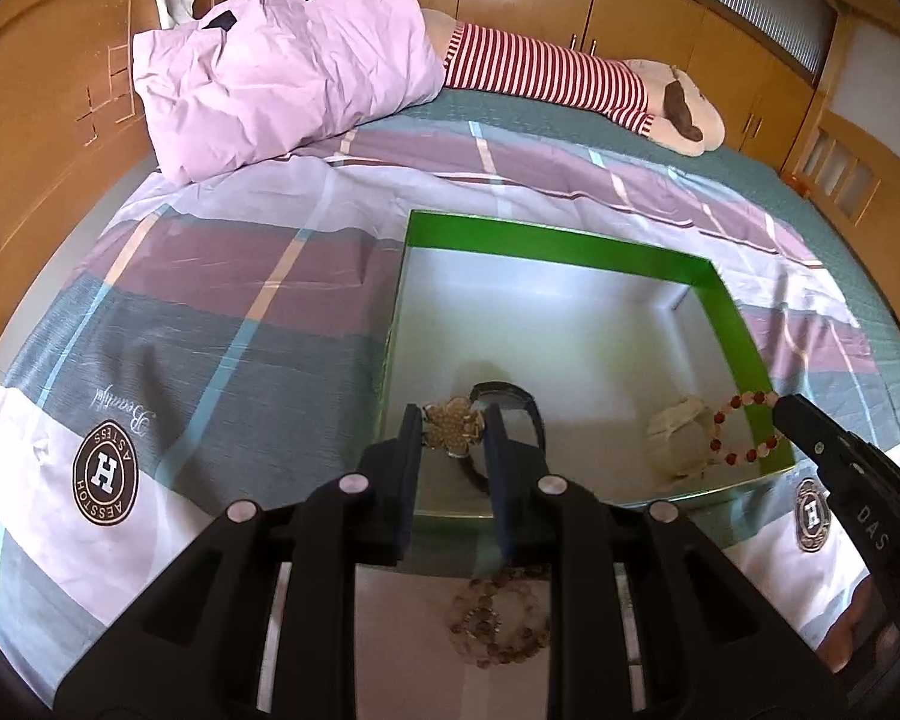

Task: Organize jewelry
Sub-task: 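Carry the charm with left while right carries the bracelet into the box, release, then reach left toward the brown beaded bracelet while right grasps the green charm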

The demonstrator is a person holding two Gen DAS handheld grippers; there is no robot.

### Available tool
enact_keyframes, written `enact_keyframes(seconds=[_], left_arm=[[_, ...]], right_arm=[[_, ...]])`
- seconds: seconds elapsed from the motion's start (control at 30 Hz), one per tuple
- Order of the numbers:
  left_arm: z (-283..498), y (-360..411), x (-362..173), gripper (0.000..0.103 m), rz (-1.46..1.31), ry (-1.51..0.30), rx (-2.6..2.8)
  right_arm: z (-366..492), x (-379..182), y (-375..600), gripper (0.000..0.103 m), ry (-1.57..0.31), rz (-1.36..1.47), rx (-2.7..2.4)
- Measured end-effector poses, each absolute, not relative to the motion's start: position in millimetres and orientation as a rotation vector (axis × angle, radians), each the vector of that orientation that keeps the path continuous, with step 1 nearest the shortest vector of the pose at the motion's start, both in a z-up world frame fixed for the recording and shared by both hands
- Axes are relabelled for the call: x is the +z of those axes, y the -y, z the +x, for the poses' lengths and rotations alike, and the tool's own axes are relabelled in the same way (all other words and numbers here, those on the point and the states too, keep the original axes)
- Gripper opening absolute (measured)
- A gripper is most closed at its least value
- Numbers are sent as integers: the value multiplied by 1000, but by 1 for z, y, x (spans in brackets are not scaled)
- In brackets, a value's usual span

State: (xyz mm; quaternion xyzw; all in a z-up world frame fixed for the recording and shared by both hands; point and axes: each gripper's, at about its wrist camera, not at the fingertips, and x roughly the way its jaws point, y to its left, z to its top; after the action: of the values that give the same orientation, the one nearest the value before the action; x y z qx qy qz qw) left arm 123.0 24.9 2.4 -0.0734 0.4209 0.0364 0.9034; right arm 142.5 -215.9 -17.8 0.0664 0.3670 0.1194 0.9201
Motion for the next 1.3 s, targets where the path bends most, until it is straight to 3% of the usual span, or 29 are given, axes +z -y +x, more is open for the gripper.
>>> enact_keyframes(seconds=[0.27,0.33,0.37,0.4,0.43,0.47,0.5,0.73,1.03,1.2,1.23,1.27,1.3], left_arm=[[131,-23,-14,21,-142,-931,62],[132,-22,-16,25,-134,-934,65],[132,-21,-16,29,-134,-934,67],[131,-21,-16,41,-135,-933,67],[131,-21,-16,51,-133,-931,67],[131,-20,-15,53,-129,-926,68],[130,-19,-14,54,-126,-925,66],[119,-33,4,68,-176,-926,5],[92,-82,1,75,-351,-961,20],[80,-65,-30,75,-301,-1088,26],[81,-61,-35,75,-294,-1106,21],[82,-58,-38,75,-288,-1117,19],[82,-55,-40,75,-283,-1121,18]], right_arm=[[144,-33,207,7,-788,92,240],[146,-37,204,8,-808,81,233],[146,-39,204,15,-814,77,226],[146,-39,204,22,-815,79,223],[145,-38,205,38,-815,90,222],[144,-36,207,51,-809,104,223],[142,-34,208,52,-799,115,223],[117,-10,204,53,-804,126,307],[104,-10,224,54,-910,200,338],[102,-35,204,54,-1010,5,303],[103,-41,203,50,-1015,3,302],[106,-50,203,38,-1037,19,312],[110,-59,202,36,-1071,41,325]])
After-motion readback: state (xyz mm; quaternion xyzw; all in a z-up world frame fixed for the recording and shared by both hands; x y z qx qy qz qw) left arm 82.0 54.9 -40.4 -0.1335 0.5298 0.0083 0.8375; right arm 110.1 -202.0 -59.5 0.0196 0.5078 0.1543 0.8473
